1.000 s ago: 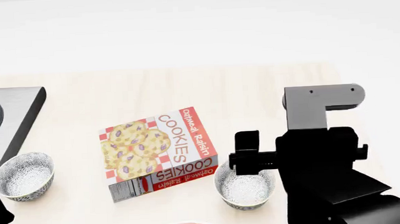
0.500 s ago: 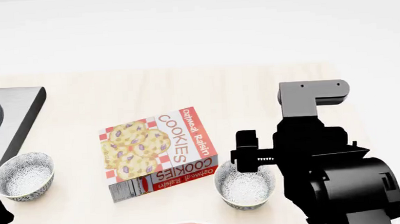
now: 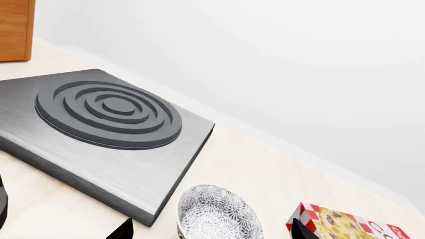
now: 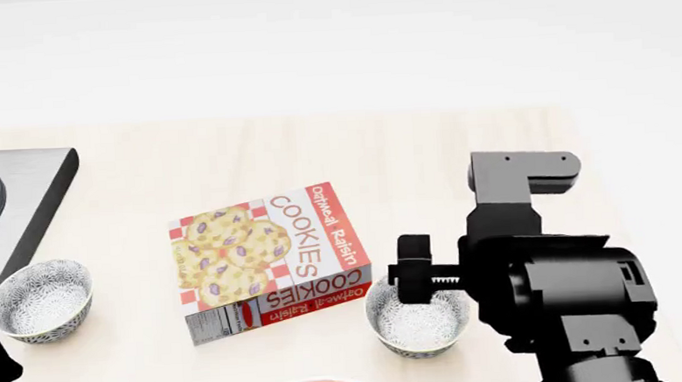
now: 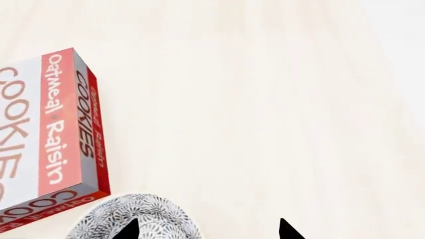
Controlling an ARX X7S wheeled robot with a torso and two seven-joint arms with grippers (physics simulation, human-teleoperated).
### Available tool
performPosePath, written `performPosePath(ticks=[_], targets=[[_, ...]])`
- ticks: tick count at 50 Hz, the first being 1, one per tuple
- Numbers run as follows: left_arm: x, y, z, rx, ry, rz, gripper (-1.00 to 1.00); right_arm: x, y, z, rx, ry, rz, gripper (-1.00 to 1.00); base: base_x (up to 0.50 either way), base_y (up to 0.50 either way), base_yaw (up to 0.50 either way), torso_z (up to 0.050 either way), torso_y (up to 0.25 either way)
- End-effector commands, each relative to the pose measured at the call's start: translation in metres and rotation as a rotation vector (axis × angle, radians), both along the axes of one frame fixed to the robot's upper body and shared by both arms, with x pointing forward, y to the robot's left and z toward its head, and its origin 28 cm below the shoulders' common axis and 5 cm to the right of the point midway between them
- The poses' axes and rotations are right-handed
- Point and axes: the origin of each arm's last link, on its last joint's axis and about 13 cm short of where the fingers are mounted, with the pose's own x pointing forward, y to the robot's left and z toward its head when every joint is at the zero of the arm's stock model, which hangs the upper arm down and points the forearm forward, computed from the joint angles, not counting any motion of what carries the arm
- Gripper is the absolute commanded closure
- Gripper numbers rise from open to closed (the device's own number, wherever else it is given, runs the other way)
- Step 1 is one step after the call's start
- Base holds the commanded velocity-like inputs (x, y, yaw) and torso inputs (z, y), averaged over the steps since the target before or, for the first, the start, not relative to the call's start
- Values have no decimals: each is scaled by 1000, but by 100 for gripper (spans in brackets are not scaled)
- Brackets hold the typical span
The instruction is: Pick the akita bowl next to the plate and place it on the plate.
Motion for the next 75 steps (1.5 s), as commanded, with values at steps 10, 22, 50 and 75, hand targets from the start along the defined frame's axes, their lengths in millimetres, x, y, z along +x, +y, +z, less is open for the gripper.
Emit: performPosePath(ticks=[10,22,50,75], targets=[[1,1,-2,-2,2,0,-100,9,1,-4,49,93,-24,-100,0,0,0,0,0],[1,0,-1,-2,2,1,-100,5,0,-8,80,143,-25,-100,0,0,0,0,0],[1,1,-1,0,0,1,-100,-1,-2,-26,104,184,-44,-100,0,0,0,0,0],[0,0,0,-1,0,1,-100,-4,2,-36,100,199,-28,-100,0,0,0,0,0]])
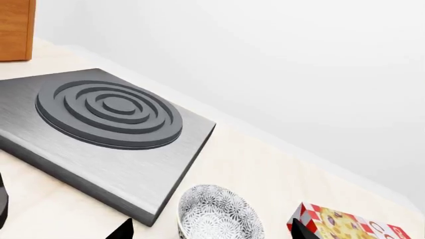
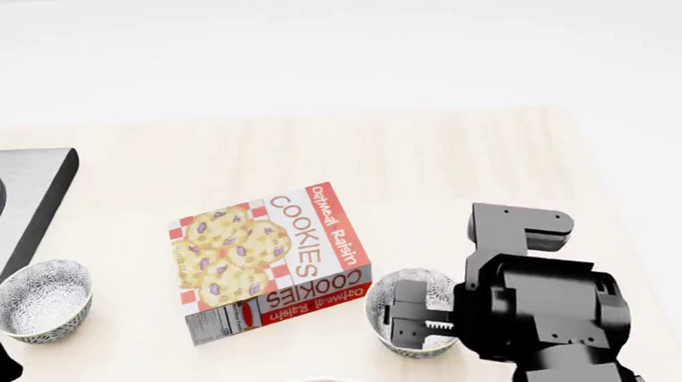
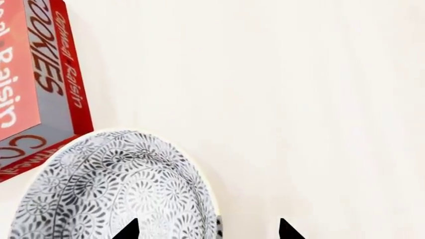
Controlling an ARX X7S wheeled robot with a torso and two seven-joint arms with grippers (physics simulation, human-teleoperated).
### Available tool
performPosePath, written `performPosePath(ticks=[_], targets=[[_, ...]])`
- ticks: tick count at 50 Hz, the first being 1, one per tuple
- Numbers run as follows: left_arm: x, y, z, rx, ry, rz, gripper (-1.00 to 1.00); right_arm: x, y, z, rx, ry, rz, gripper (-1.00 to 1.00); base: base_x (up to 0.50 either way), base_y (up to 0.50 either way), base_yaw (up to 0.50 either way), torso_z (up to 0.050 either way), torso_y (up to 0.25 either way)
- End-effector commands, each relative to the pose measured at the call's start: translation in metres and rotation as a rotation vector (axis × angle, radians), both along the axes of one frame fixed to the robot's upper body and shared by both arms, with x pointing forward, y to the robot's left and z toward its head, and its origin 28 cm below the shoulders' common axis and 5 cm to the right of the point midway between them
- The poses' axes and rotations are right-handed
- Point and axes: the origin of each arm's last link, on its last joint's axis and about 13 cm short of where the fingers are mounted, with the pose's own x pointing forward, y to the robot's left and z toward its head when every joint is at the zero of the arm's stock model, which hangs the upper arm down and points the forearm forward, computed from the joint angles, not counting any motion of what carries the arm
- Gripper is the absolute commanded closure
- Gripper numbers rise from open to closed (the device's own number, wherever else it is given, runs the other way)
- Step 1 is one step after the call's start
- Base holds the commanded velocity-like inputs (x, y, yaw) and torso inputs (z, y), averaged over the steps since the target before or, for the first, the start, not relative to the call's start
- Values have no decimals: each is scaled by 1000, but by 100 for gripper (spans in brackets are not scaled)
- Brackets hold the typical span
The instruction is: Pick the akita bowl next to the plate and place it on the plate.
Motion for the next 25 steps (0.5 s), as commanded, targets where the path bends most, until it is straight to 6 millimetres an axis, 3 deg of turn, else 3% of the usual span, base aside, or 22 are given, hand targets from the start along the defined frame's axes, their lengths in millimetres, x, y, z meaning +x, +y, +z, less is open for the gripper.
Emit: performPosePath(ticks=[1,22,23,25], targets=[[-1,0,0,-1,0,0,-100,-2,1,-5,0,10,6,-100,0,0,0,0,0],[0,0,0,0,-1,0,-100,-3,1,-8,23,14,14,-100,0,0,0,0,0],[0,0,0,0,-1,0,-100,-3,1,-7,21,8,19,100,0,0,0,0,0],[0,0,-1,0,-1,0,-100,-2,0,-7,-4,-2,-7,100,0,0,0,0,0]])
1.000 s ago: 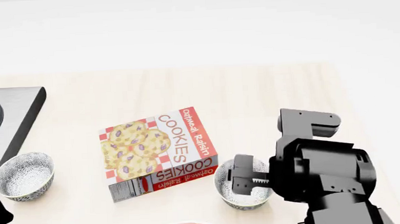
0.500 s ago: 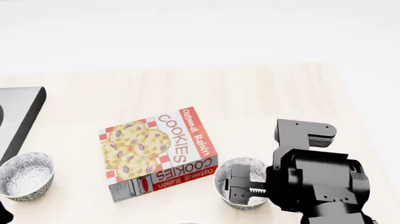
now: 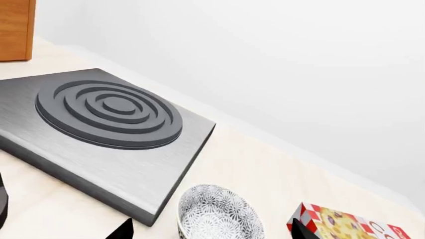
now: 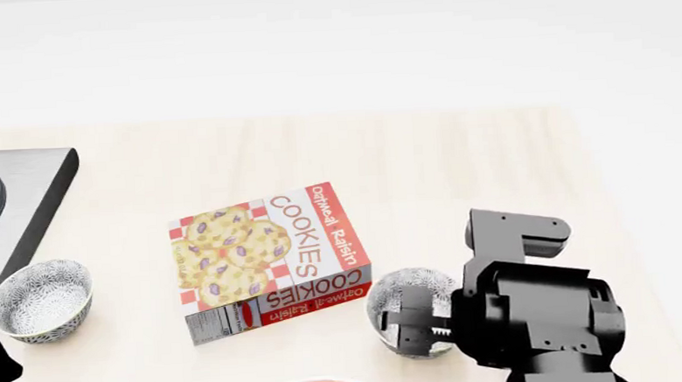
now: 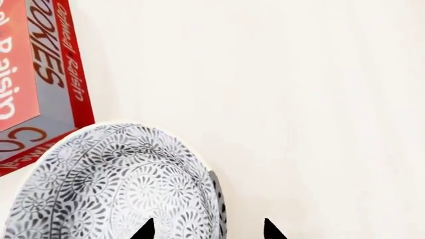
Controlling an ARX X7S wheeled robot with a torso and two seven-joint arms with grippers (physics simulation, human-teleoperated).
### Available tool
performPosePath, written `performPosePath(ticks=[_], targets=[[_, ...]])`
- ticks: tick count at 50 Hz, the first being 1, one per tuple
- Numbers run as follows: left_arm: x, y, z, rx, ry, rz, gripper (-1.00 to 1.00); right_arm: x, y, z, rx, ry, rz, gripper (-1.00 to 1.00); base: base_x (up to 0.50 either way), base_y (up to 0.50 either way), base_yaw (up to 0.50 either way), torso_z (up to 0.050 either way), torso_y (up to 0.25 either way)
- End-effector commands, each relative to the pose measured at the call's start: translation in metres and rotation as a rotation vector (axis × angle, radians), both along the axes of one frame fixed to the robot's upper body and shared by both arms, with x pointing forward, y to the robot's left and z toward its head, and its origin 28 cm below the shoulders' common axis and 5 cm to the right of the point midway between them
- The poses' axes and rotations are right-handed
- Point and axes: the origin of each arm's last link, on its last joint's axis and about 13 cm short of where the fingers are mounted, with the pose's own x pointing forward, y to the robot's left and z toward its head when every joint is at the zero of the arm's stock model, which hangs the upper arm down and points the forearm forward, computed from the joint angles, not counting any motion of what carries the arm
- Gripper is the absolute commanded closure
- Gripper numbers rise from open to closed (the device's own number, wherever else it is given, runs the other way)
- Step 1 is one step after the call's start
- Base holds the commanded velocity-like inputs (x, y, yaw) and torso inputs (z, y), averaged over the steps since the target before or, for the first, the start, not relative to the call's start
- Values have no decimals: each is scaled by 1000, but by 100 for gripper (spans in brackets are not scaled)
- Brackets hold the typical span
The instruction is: Pick the akita bowl next to the plate and place it on the plate.
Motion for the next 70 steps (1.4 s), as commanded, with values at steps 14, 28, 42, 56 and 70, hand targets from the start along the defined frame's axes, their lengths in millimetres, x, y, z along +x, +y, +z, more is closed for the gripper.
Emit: performPosePath(ticks=[14,28,42,56,70], targets=[[0,0,1,0,0,0,-100,5,-2,10,-37,-92,-22,100,0,0,0,0,0],[0,0,0,0,0,-2,-100,-33,-8,54,-51,-255,0,100,0,0,0,0,0],[0,0,0,-1,0,-2,-100,-58,-1,96,-57,-382,31,100,0,0,0,0,0],[0,0,0,0,0,1,-100,-77,7,109,-23,-382,95,100,0,0,0,0,1],[1,1,-7,-2,0,2,-100,-92,11,109,100,-311,177,100,0,0,0,0,0]])
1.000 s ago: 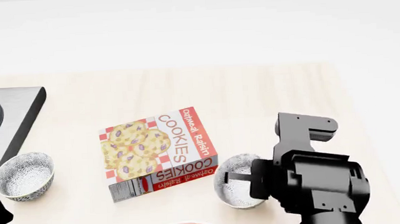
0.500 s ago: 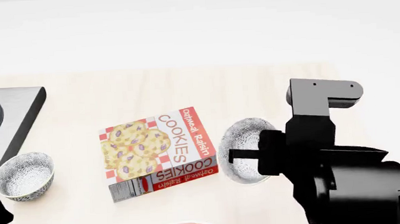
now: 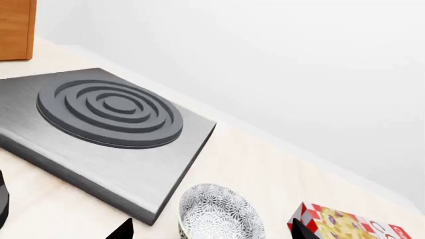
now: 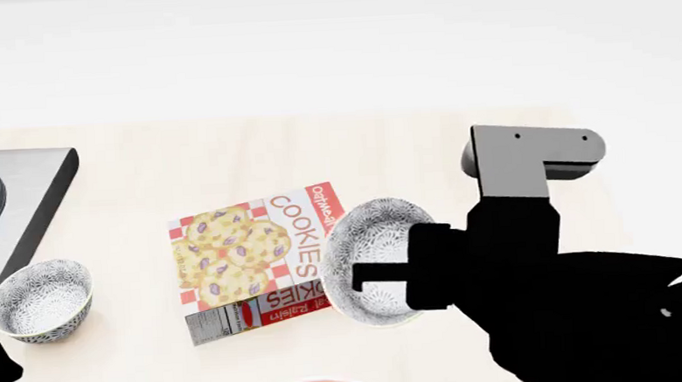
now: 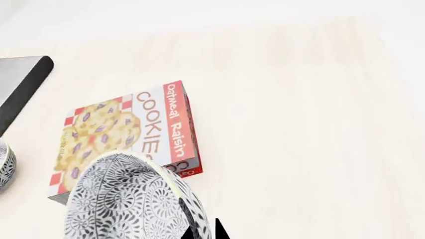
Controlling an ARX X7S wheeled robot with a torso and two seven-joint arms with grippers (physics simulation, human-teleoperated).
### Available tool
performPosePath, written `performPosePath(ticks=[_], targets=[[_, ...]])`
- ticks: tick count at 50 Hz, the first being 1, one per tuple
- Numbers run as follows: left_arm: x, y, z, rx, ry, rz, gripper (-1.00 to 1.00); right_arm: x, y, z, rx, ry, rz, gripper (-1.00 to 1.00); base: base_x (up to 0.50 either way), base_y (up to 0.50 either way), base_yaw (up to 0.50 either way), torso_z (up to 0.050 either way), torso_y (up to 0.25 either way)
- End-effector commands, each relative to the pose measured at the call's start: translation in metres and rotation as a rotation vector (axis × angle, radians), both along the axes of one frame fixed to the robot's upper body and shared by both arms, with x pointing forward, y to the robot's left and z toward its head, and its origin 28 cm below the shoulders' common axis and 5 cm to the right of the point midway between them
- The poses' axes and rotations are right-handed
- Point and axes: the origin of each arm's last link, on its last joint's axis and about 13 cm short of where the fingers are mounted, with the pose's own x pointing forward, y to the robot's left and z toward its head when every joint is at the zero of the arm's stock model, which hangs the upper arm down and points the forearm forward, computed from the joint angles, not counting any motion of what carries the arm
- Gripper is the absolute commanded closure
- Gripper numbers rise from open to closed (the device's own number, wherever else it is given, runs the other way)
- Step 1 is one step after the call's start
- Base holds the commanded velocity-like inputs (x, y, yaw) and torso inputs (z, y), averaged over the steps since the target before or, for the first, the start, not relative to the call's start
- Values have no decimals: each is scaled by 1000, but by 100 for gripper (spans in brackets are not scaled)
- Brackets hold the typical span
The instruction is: Pick the akita bowl next to the plate and place it on the plate.
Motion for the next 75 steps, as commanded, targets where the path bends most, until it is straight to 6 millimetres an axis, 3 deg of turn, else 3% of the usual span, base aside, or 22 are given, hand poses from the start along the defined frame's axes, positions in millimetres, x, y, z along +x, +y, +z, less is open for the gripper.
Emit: performPosePath(ticks=[1,13,17,40,75], targets=[[2,1,-7,-2,1,1,-100,-17,4,5,70,38,90,100,0,0,0,0,0],[4,2,-12,2,0,1,-100,-21,5,0,156,104,147,100,0,0,0,0,0],[2,1,-5,2,0,1,-100,-22,4,-8,167,131,144,100,0,0,0,0,3],[1,1,-8,2,-1,1,-100,-27,11,-36,228,231,205,100,0,0,0,0,0],[0,0,0,3,0,2,-100,-34,15,-62,218,309,238,100,0,0,0,0,1]])
